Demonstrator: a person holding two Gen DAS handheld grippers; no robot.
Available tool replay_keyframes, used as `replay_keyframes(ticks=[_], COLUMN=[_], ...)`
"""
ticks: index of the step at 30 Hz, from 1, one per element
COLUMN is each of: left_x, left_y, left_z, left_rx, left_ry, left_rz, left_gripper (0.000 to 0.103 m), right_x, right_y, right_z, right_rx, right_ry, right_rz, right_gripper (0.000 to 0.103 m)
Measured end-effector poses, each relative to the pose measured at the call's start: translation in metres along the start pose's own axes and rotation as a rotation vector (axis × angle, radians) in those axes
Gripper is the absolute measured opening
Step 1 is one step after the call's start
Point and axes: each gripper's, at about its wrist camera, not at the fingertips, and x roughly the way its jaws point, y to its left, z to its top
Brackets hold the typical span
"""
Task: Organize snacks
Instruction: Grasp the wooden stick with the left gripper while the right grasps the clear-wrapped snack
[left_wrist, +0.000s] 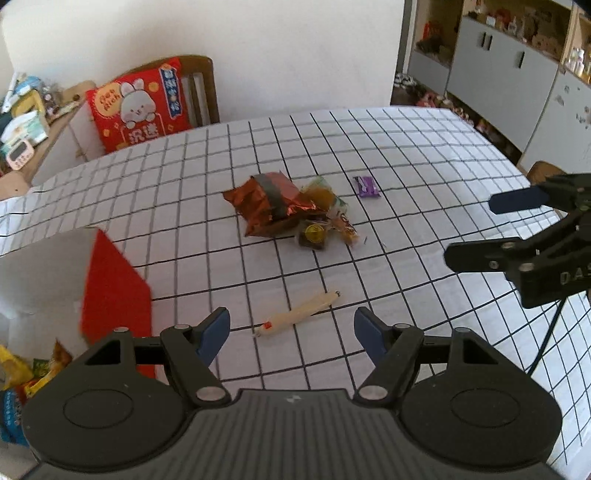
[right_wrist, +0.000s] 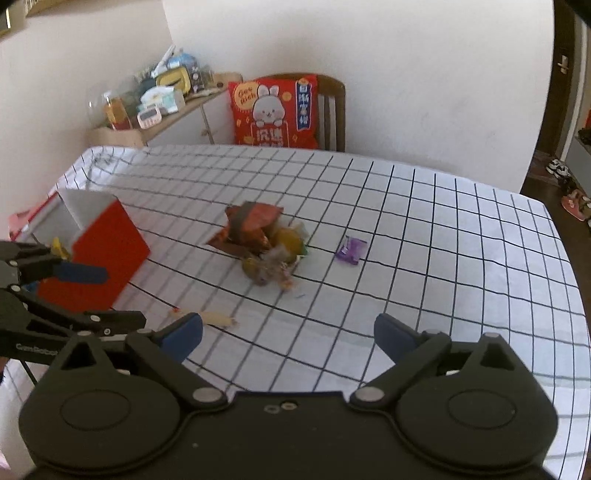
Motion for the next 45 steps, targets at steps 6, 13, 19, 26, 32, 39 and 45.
replay_keyframes(ticks=[6,13,19,26,32,39,45], left_x=[0.032,0.061,0.079,0.089,0.091,0.088,0.082], left_y=[-0.002,-0.002,-0.003,-0.002,-0.006,-0.011,-0.013], left_z=[0.009,0.010,0.010,0.012,0.009,0.005,-0.002], left_rx=[0.023,0.059,0.104,0.121,0.145,0.121,0.076], left_ry=[0.068,0.127,0.157,0.160,0.167,0.154,0.151], left_rz=[-0.031,-0.056,-0.064,-0.082,-0.119,-0.120,-0.111], left_gripper=[0.074,0.074,0.073,0.059,0.043,0.017,0.010], right_x=[0.033,0.071,0.099,0.120,0.128,0.126,0.120], right_y=[-0.009,-0.008,0.001,0.010,0.011,0.010,0.008], right_z=[0.009,0.018,0.023,0.027,0.026,0.025,0.019], right_rx=[-0.047,-0.086,-0.141,-0.197,-0.209,-0.200,-0.160], right_ry=[0.039,0.076,0.103,0.115,0.116,0.104,0.097], right_rz=[0.022,0.042,0.051,0.066,0.064,0.064,0.058], right_gripper=[0.091,0.081,0.074,0.055,0.041,0.024,0.019])
